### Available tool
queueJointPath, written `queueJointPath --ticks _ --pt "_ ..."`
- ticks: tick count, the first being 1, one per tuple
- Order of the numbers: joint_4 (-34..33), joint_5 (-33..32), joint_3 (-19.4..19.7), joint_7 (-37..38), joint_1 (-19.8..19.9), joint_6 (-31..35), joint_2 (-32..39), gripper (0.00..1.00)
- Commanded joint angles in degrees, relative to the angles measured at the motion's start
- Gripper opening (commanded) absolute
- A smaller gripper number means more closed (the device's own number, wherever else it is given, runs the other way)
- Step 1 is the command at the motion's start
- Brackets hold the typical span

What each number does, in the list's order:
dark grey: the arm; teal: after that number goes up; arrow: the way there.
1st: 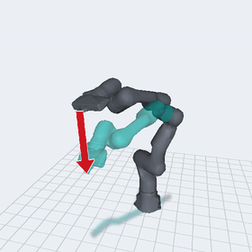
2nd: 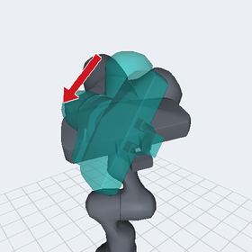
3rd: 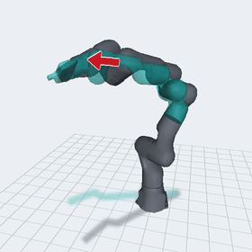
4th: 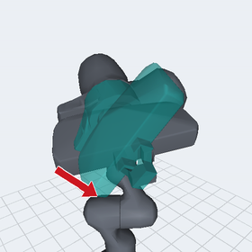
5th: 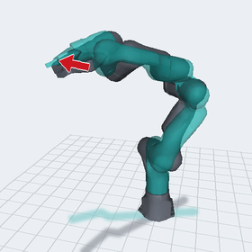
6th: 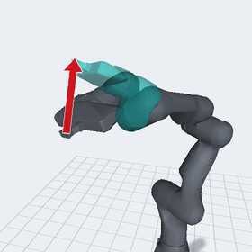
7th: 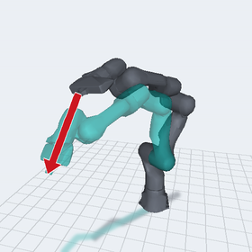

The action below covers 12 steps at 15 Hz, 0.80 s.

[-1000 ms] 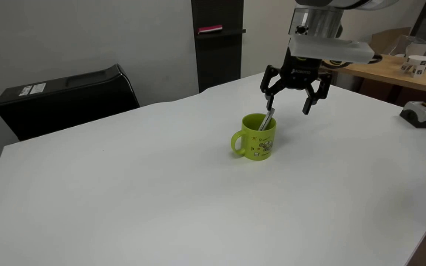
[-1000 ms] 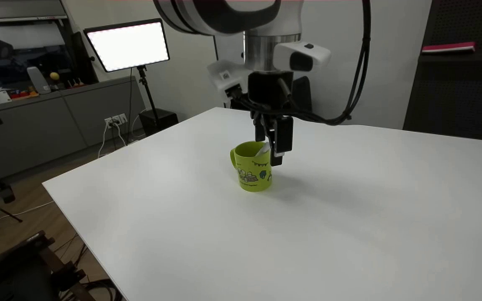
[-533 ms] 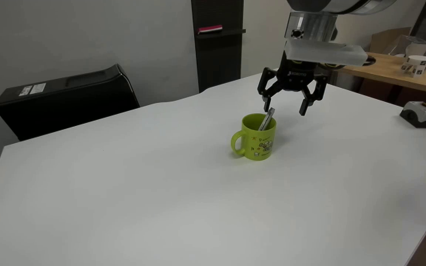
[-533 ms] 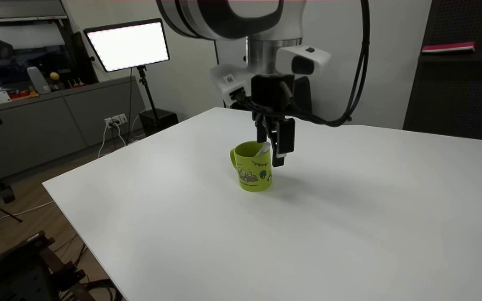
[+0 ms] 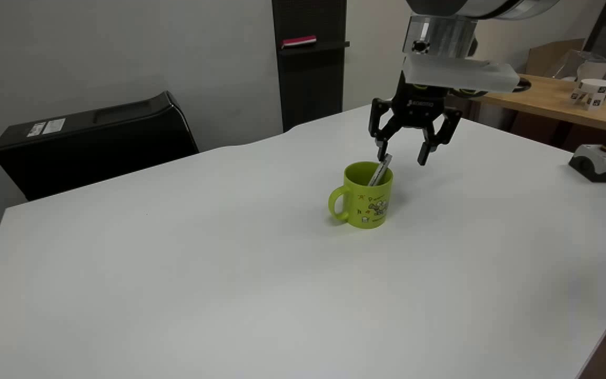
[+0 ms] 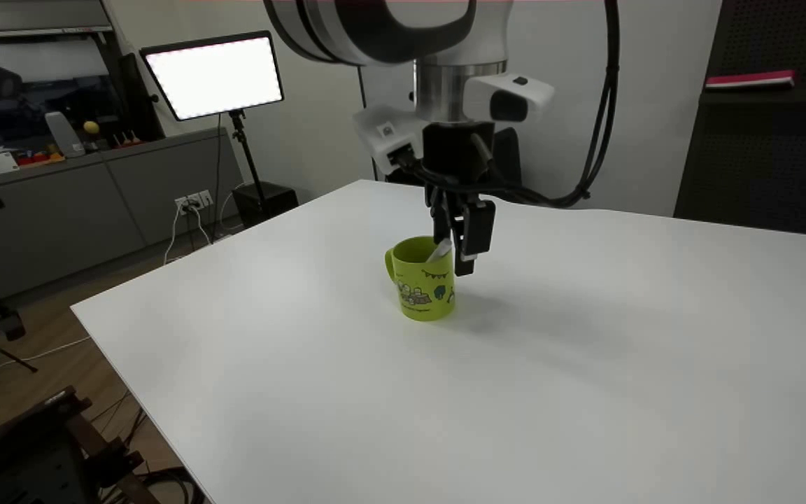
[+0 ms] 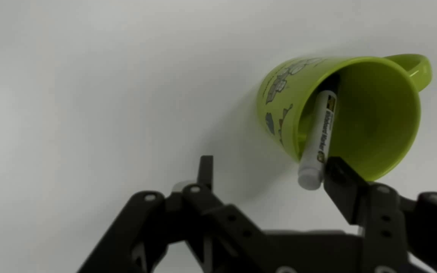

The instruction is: Remove the marker from the mug.

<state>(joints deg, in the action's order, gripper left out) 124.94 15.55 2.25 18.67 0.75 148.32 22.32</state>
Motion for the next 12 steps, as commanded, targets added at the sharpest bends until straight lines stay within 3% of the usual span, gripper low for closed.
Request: queueJointPath --ticks 1,8,10,11,12 --pt "-1.7 -1.0 0.5 0.6 -0.5 -0.2 0.9 0.45" --pt "-2.8 -4.2 1.8 2.4 -1.4 -1.9 2.3 0.01" --pt "-3.5 -5.4 2.4 3.0 -1.6 -2.9 2.8 0.00" --pt "-3.6 -6.2 2.8 3.3 -1.8 -3.4 3.1 0.29" --pt "-3.7 -6.6 2.9 3.2 -1.8 -3.8 3.2 0.26"
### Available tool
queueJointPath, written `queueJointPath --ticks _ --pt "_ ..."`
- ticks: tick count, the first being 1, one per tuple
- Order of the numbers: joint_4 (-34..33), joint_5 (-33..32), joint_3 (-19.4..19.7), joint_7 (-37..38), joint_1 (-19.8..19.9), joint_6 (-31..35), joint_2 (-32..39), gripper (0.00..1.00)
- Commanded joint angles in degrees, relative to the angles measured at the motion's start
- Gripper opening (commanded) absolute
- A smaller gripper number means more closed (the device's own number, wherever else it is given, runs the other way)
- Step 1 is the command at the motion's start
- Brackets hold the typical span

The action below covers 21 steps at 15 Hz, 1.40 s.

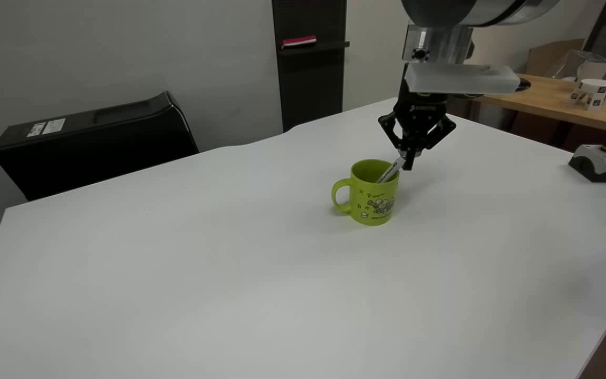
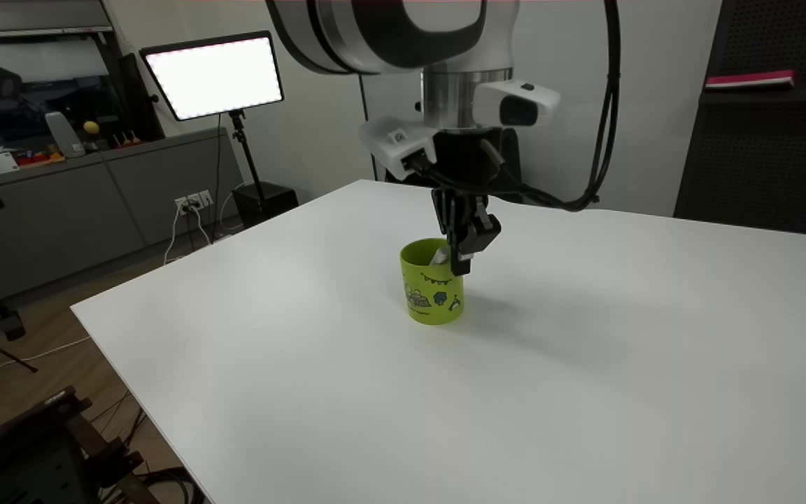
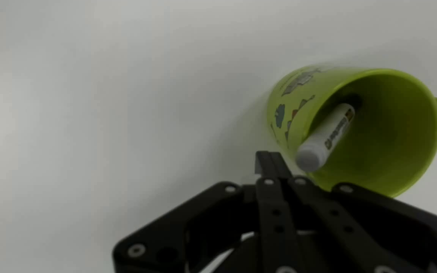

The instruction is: Remove the marker from the mug.

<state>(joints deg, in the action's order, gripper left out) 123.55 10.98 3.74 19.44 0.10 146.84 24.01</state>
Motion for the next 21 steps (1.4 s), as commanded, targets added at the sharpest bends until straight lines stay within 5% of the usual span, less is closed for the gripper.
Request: queueJointPath --ticks 1,12,21 --pt "-2.3 -2.4 1.6 2.5 -1.2 -2.6 1.5 0.27" --pt "-3.4 -8.8 3.0 5.8 -4.4 -8.0 -0.6 0.98" --pt "-1.4 -11.4 3.3 9.9 -6.0 -10.5 -3.6 1.00"
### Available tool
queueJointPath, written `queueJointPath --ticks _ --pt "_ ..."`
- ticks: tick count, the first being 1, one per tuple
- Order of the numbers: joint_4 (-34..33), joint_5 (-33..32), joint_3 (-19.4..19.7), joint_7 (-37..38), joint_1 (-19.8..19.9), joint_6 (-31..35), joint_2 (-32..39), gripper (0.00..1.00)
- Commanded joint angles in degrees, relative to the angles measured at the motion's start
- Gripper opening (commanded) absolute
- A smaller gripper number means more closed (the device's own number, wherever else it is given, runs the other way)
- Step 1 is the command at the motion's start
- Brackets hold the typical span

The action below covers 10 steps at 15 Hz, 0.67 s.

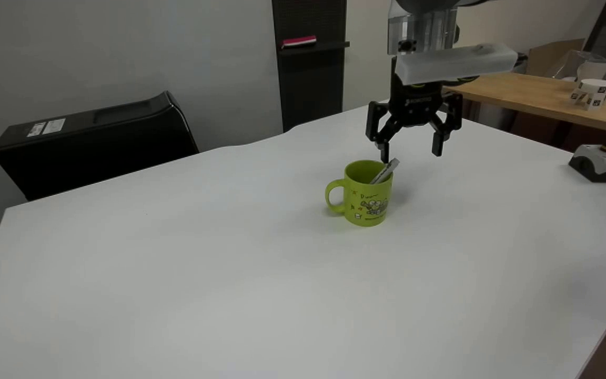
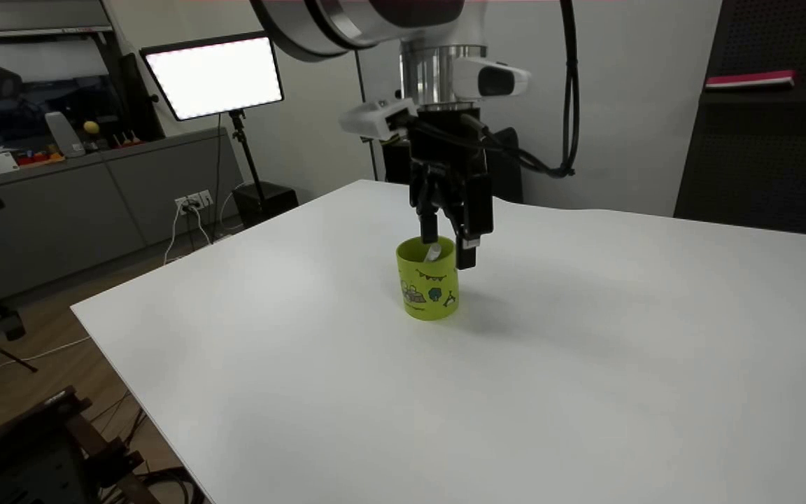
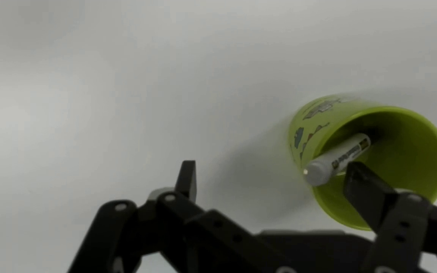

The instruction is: Remove the marker from the mug.

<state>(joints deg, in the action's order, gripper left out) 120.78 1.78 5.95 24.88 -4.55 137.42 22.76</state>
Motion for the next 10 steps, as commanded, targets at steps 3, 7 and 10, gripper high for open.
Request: queueJointPath --ticks 3,7,10 --pt "2.3 -3.3 1.4 6.6 -1.5 0.2 -3.3 1.00" --pt "2.6 -3.5 1.6 8.3 -1.5 0.3 -3.6 1.00" --pt "3.2 -3.4 1.6 9.6 -1.7 1.1 -3.6 1.00"
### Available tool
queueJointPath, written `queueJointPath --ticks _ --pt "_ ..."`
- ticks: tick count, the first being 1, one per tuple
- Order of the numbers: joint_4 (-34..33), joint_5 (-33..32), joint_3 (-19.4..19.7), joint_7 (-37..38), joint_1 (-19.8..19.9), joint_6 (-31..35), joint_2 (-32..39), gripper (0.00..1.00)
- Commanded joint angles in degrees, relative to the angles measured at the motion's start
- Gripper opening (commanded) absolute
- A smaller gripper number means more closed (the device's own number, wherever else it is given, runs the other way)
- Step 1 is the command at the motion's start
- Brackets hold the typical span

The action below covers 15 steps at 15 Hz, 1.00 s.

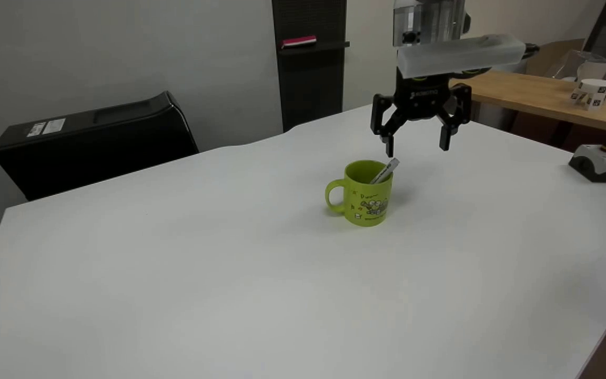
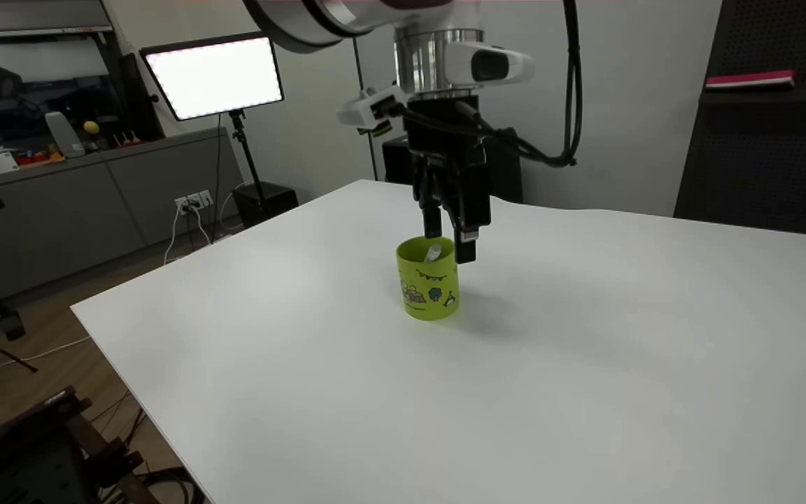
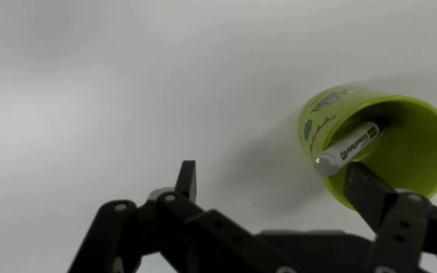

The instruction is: Remove the marker from the mug.

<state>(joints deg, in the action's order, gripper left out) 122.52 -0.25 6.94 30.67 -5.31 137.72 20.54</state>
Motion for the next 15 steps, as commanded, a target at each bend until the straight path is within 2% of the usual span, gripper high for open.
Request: queueJointPath --ticks 1,9,10,11,15 --pt "1.7 -1.4 0.6 4.4 -1.0 1.2 -1.3 1.00" --pt "2.9 -2.1 1.0 8.4 -1.6 4.3 -0.7 1.00" --pt "3.0 -2.5 1.0 8.9 -1.7 4.3 -0.6 0.75" --pt "3.0 -2.8 1.1 9.2 -1.8 4.3 -0.5 0.73" --pt "2.8 -3.5 1.2 10.5 -2.0 4.5 -0.3 0.45"
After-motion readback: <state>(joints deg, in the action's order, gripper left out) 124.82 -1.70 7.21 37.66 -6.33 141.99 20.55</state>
